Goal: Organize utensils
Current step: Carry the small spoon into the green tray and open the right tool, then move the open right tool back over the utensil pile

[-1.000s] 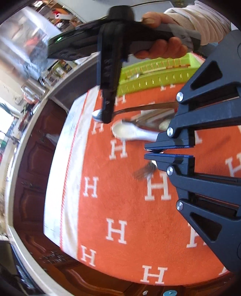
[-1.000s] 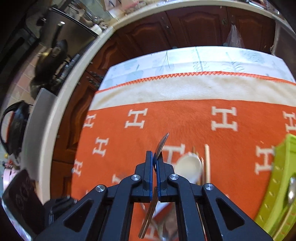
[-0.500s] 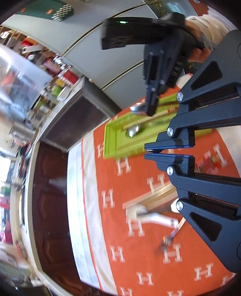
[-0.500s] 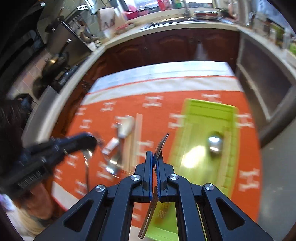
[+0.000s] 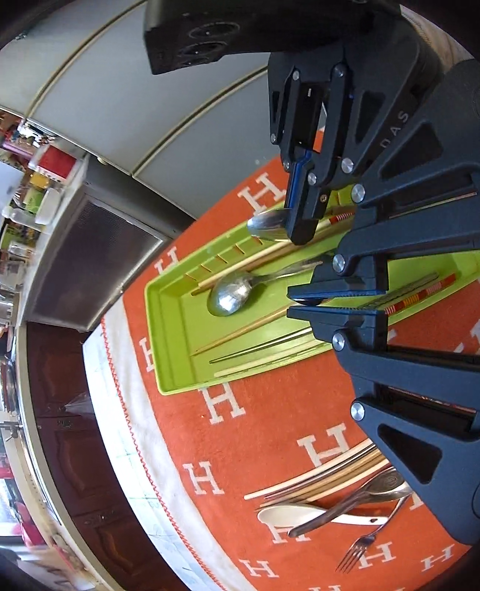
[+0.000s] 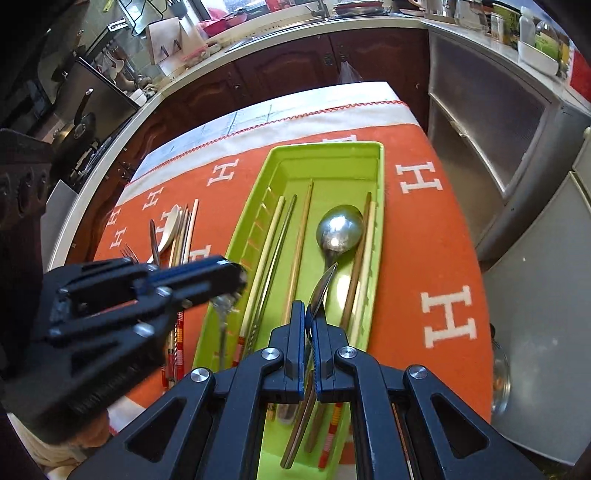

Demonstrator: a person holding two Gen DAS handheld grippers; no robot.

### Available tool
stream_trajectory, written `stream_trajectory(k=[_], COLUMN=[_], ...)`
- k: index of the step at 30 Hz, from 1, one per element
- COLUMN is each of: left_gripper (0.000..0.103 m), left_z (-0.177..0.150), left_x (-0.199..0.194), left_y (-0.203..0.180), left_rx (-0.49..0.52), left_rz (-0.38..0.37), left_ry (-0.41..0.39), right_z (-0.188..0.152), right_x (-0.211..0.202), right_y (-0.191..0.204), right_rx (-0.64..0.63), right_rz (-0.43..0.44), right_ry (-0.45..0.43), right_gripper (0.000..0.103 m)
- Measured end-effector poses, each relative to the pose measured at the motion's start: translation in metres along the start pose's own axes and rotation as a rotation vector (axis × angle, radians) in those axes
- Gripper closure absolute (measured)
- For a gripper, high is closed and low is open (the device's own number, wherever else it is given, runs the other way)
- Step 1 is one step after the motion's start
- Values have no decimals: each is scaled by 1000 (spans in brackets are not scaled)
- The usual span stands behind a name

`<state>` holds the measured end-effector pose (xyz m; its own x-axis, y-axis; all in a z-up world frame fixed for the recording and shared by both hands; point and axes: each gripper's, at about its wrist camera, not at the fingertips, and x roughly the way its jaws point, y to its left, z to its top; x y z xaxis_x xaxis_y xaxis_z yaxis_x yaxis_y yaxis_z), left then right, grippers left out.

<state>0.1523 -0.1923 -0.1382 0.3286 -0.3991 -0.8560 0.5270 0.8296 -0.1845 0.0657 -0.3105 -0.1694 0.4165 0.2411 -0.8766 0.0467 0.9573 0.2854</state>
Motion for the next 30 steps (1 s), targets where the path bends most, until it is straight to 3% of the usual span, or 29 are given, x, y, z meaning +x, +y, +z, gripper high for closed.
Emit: stream_trajectory(k=[7,12,14,18,23,30], left_gripper=[101,100,95,84,84,84], left_z=[0,-5,-8,-16,-29,-55], left_x=[3,-12,-21,-40,-62,-105], left_y=[6,10,13,19,32,53], left_rx=[-12,-34,-52,-79,-127,-181], left_rz=[-7,-6,-6,36,97,163], left_ry=[13,6,-1,-18,-30,-81], right_z=[12,10,6,-2,-16,-33], right_x=[19,2,-7,-17,-27,-33], right_y=[9,16,20,29,43,66], right_rx=[14,13,7,14,5,-3], right_rz=[-9,-1,-8,-1,-55,-52], right_ry=[21,-31,-51,-75,-99,-87], right_gripper=[94,72,67,67,66,63])
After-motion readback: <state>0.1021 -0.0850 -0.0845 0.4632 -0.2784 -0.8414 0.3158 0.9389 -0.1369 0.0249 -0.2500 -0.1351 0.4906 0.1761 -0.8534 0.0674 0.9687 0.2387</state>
